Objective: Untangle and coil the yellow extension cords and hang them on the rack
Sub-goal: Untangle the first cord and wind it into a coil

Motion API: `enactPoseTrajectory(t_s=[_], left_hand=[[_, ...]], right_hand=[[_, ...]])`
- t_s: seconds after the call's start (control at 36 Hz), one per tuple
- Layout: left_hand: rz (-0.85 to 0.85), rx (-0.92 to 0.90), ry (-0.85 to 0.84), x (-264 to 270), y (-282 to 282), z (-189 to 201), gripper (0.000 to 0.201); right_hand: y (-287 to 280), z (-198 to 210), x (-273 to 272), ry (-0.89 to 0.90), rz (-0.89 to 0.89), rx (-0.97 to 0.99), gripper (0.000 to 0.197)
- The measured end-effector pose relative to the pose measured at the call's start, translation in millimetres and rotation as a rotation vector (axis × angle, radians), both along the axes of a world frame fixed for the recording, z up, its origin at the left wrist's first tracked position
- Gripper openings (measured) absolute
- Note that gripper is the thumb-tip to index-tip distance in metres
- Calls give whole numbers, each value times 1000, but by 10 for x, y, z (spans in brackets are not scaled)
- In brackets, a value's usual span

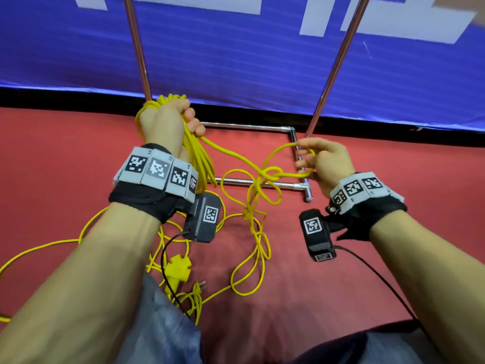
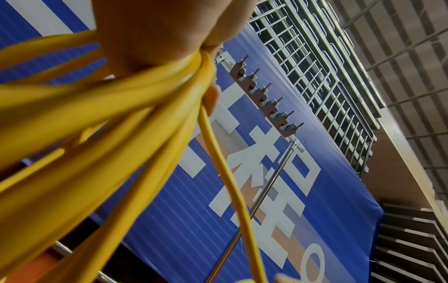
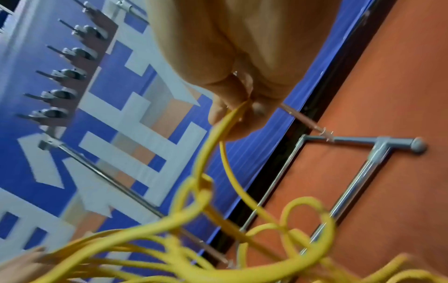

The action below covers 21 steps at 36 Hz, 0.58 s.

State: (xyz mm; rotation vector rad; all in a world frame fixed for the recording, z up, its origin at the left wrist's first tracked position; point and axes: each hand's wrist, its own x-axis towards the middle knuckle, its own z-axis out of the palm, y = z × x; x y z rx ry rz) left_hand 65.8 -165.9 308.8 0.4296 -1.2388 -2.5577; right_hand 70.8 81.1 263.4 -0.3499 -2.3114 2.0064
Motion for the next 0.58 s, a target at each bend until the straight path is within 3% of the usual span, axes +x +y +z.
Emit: enactPoseTrajectory(t_s=[0.08, 0.22, 0.31, 0.39, 0.5, 0.58], left_hand=[[52, 1, -4, -2, -22, 21, 28], [144, 3, 29, -29, -121, 51, 25], [125, 0, 50, -33, -125, 60, 24], [44, 49, 48, -28, -110, 57, 24], [-53, 116, 73, -10, -81, 42, 25], [-89, 145, 94, 11, -46, 56, 27]], right_hand=[[199, -149, -42, -21, -138, 332, 46], [379, -291, -54, -324, -176, 731, 22], [321, -319, -34, -418, -75, 912, 19], [205, -341, -11, -474, 85, 974, 18], [-14, -373, 88, -539, 264, 1308, 41], [-159, -383, 165, -390, 434, 1463, 50]])
